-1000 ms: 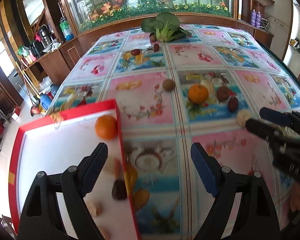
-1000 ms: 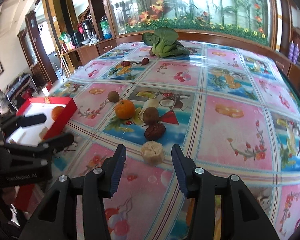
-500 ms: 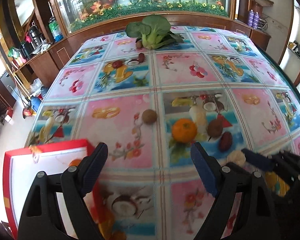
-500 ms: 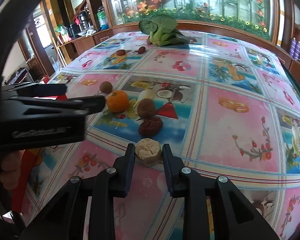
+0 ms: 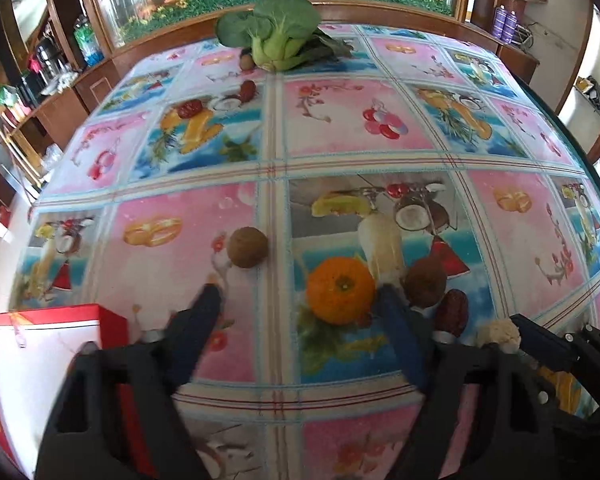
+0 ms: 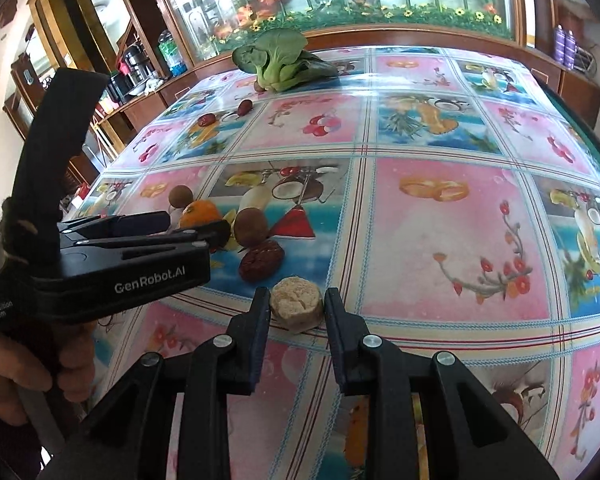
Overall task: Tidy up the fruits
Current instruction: 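Grasp a round beige cake with the right gripper while the left gripper grasps an orange, then carry the cake and orange over the white tray and open both grippers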
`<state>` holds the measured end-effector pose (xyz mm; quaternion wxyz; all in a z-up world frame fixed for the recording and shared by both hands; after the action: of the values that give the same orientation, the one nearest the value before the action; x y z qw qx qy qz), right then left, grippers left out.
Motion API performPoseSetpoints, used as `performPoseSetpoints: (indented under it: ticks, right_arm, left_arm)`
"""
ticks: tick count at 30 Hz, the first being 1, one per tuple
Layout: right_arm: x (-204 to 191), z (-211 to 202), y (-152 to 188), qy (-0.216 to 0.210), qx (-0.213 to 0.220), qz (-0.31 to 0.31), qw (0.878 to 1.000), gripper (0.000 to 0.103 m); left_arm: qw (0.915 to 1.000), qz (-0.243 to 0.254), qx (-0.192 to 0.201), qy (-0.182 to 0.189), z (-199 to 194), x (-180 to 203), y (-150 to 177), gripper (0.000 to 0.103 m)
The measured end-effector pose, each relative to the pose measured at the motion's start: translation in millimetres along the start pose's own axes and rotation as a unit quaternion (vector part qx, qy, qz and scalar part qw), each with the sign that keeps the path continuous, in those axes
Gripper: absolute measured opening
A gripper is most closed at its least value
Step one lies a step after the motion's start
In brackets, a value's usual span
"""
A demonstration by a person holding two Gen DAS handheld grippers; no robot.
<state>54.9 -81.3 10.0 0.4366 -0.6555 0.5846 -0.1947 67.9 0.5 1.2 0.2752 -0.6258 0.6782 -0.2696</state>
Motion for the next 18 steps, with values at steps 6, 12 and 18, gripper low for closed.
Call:
performPoseSetpoints:
  ticks: [6,12,18]
  right_arm:
    - [2,0,-2,-0.001,0.005,0.006,1.000,0.026]
    - [7,-7,-8,-0.004,0.034,0.019,0.999,0.026]
    - [10,-15,-13,-0.001,0.069,0.028,0.997,0.026]
  left_arm:
    - [0.9994,-0.016,0.008,0.030,-2,3,0,0.041]
    - [0.9989,-0.024,0.035,0.018,-30,-1,-1,0.035]
    - [0.9950,-0.057,0.080,0.018,-90,-24,10,0.035]
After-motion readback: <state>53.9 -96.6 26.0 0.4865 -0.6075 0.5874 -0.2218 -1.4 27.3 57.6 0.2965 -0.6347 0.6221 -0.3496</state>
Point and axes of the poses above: each gripper's, at about its wrist camera, not at the fingertips, and z roughly the way its jaws point, x to its right, y to its underside, the point moved 2 cm from there along z, roughly the way its jaws point, and after that the axes turned 14 degrees about x, right-handed, at the moved point
